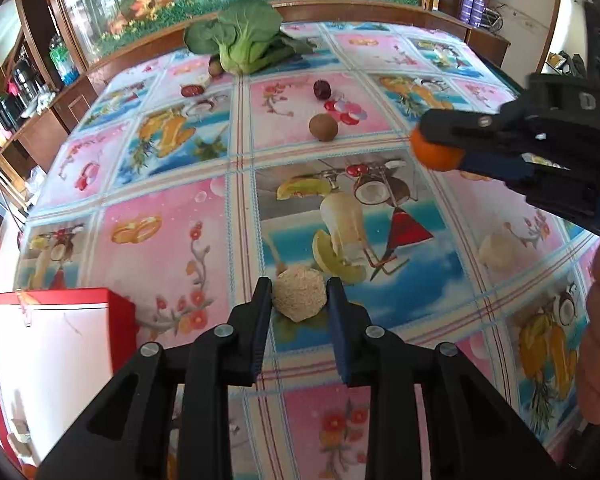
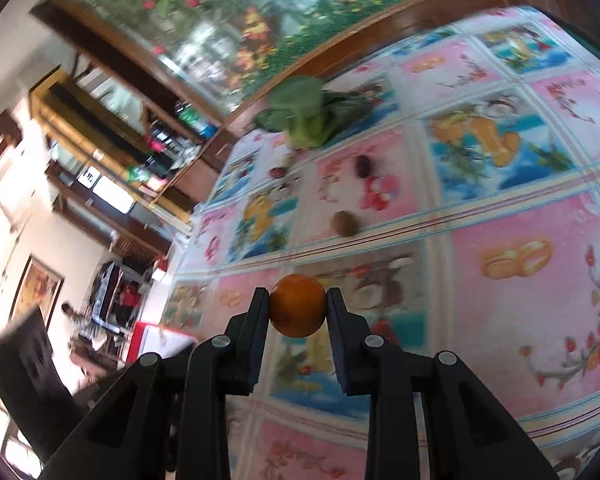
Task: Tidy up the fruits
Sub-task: 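Carry the orange and cake over the tray and release both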
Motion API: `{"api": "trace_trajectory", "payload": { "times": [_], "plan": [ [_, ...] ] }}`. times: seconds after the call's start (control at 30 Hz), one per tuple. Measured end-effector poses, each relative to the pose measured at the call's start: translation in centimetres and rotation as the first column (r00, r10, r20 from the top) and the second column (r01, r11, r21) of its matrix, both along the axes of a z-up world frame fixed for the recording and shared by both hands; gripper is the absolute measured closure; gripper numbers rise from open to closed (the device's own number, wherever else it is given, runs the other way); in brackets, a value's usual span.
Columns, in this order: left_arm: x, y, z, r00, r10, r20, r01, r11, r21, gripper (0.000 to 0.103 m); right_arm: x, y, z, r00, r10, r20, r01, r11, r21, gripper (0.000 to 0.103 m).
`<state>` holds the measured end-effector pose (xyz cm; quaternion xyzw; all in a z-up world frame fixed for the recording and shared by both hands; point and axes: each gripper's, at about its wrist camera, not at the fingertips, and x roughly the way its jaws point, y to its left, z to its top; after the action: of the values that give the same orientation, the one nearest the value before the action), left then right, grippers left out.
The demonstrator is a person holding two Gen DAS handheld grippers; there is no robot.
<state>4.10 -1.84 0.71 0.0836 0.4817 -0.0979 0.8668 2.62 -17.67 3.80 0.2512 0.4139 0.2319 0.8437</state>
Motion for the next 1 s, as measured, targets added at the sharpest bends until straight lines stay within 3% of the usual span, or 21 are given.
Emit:
{"api": "trace_trajectory", "payload": {
  "times": [0.1, 0.17, 0.23, 0.4, 0.47, 0.67, 0.8, 1.0],
  "plan": [
    [-0.7, 1.2, 2.0, 0.999, 0.021, 0.037, -0.02, 0.999, -0.024, 0.073, -1.1, 2.7, 0.7, 0.996, 0.067, 0.057, -0.066, 0.997, -0.031, 0.076],
    [-1.1, 2.8, 3.9, 0.997, 0.044, 0.07, -0.042, 0.999, -0.033, 0.073, -1.6, 4.5, 0.8, 0.993, 0.102, 0.06, -0.102, 0.995, -0.004, 0.076],
    [-1.8, 5.5, 6.1, 0.99, 0.086, 0.111, -0.082, 0.996, -0.04, 0.073, -2.1, 6.5, 0.6, 0.988, 0.142, 0.055, -0.145, 0.988, 0.056, 0.076],
    [-4.0, 13.6, 8.9, 0.957, 0.235, 0.168, -0.232, 0.972, -0.039, 0.073, -3.7, 12.5, 1.0, 0.965, 0.243, 0.102, -0.252, 0.963, 0.091, 0.076],
    [-4.9, 16.8, 8.8, 0.94, 0.296, 0.17, -0.296, 0.955, -0.023, 0.073, -3.7, 15.0, 0.5, 0.954, 0.289, 0.083, -0.297, 0.949, 0.107, 0.076],
    [-7.7, 22.8, 6.2, 0.908, 0.397, 0.135, -0.404, 0.915, 0.023, 0.073, -3.5, 21.3, -2.1, 0.931, 0.365, 0.013, -0.364, 0.931, -0.023, 0.076],
    [-8.4, 24.6, 4.7, 0.894, 0.433, 0.118, -0.441, 0.896, 0.046, 0.073, -3.3, 22.6, -3.6, 0.916, 0.4, -0.04, -0.402, 0.911, -0.094, 0.076],
    [-8.2, 26.7, 2.8, 0.876, 0.473, 0.099, -0.481, 0.873, 0.082, 0.073, -3.8, 23.1, -3.6, 0.896, 0.443, -0.028, -0.442, 0.884, -0.155, 0.07]
  ]
}}
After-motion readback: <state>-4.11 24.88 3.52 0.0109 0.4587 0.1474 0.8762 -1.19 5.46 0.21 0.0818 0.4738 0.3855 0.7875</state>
